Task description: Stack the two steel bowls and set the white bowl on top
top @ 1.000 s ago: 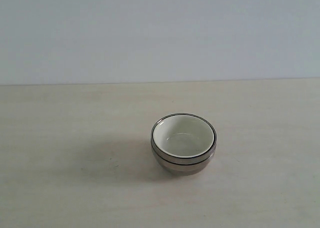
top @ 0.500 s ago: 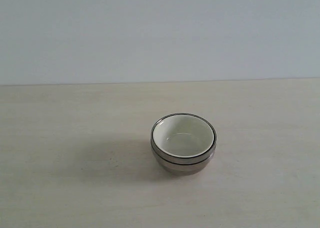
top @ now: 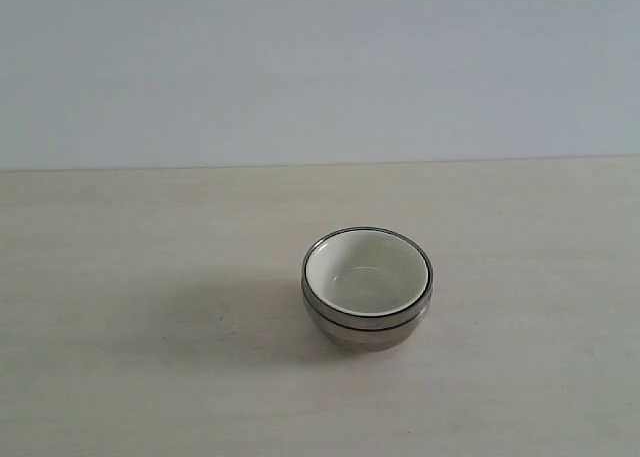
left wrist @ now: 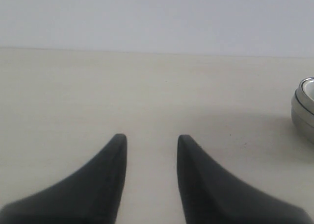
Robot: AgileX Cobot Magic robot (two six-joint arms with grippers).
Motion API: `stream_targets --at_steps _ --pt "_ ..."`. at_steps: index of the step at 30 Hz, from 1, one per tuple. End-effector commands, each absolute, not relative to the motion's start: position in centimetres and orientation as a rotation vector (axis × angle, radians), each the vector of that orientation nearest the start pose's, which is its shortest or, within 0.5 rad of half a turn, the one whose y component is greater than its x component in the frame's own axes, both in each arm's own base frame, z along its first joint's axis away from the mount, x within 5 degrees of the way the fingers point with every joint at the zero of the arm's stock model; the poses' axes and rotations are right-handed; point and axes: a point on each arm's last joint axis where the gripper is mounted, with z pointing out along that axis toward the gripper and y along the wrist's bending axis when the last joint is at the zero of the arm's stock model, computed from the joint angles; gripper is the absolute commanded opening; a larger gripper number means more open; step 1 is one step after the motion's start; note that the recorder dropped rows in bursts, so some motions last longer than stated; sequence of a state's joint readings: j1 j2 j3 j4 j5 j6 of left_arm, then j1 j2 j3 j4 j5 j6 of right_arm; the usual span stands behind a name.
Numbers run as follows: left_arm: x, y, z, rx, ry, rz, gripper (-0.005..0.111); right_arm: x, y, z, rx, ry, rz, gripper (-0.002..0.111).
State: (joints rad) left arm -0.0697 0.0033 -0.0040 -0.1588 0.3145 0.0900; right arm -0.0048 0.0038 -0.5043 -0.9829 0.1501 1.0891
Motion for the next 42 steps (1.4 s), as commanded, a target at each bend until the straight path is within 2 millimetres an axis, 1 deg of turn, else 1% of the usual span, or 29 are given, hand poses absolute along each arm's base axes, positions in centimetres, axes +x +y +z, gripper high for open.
stream_targets --at_steps 1,37,39,42 --pt "5.37 -0.81 18.51 0.046 1.796 -0.132 0.032 -0.77 -1.10 36.33 0.187 1.051 0.014 0.000" --pt "5.37 -0.81 18.51 0.046 1.796 -0.132 0.032 -0.74 -1.07 36.31 0.184 1.051 0.011 0.000" --pt "5.37 -0.81 18.51 0.046 1.796 -0.132 0.032 -0.73 -1.06 36.28 0.194 1.052 0.036 0.000" --pt "5.37 -0.81 18.51 0.046 1.796 -0.132 0.032 -0.64 -0.94 36.16 0.261 1.054 0.174 0.000"
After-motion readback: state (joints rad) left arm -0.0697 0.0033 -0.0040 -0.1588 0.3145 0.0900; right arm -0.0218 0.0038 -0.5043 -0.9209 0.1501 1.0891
